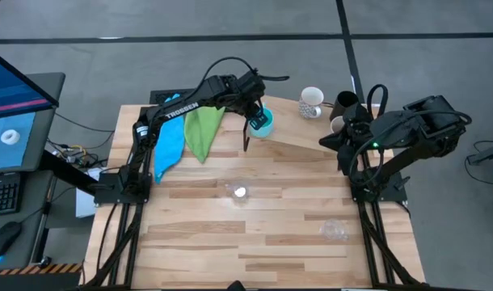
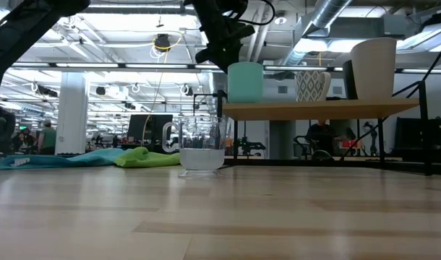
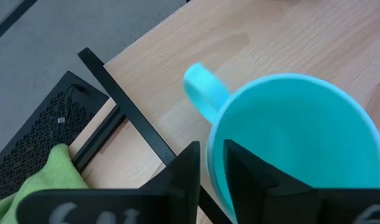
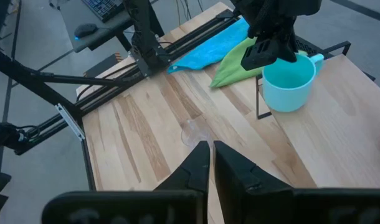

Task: Stack small to large cups/mugs on shelf
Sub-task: Move the blue mug to the center of the shelf

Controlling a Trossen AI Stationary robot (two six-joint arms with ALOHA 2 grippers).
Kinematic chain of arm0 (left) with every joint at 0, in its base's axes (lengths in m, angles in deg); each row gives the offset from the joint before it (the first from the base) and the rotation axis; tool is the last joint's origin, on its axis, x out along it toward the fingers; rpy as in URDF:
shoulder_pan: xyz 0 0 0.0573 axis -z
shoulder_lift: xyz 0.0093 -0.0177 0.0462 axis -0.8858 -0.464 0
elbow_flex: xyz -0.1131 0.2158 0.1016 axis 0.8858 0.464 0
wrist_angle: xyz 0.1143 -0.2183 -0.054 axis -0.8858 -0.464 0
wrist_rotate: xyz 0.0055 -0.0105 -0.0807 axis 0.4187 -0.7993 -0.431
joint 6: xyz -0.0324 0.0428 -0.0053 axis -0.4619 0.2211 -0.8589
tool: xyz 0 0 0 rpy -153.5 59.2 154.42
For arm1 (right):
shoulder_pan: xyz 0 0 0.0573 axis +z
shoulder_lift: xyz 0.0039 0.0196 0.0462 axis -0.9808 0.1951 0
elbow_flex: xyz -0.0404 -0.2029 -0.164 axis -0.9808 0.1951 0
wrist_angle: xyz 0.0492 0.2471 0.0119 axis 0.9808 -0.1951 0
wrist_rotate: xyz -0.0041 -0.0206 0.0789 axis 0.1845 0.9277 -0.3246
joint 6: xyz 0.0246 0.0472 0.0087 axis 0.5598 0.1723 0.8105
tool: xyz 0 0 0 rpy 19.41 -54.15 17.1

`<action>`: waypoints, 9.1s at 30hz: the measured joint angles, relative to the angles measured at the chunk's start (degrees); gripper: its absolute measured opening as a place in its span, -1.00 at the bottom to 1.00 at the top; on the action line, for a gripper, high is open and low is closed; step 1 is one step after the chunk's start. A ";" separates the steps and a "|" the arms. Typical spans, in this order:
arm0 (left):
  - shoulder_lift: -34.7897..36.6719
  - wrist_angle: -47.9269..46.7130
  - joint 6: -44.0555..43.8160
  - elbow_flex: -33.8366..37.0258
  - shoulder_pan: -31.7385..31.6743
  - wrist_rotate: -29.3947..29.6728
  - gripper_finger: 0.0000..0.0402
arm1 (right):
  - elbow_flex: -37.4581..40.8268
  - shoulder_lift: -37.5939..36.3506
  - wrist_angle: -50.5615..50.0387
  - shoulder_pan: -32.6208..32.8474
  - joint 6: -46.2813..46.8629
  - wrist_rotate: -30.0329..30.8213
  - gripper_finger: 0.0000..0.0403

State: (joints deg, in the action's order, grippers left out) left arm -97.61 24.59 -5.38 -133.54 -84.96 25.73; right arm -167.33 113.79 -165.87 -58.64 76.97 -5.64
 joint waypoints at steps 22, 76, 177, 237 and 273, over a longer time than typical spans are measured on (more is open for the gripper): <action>0.10 5.72 2.99 -4.90 0.01 -1.97 -0.06 | 0.00 -0.02 0.00 0.00 -0.02 0.00 -0.79; 11.30 16.55 7.70 20.55 1.68 -9.54 -1.00 | -0.02 -0.02 -0.17 0.00 0.02 0.02 -0.79; 47.06 -15.47 -17.88 20.20 25.62 18.97 -1.00 | -2.71 36.10 6.17 -42.51 -28.52 -4.31 -0.99; 47.08 -15.50 -15.89 20.20 25.60 17.93 -1.00 | -3.04 33.97 -6.23 -36.63 -22.29 -1.14 -0.97; 47.08 -15.23 -15.83 20.22 25.62 17.00 -1.00 | -2.75 19.29 -6.25 -32.83 -21.80 3.72 -0.99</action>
State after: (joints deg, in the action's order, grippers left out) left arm -50.53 9.36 -21.21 -113.32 -59.35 42.74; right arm -170.08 133.08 -172.12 -91.46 55.17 -1.93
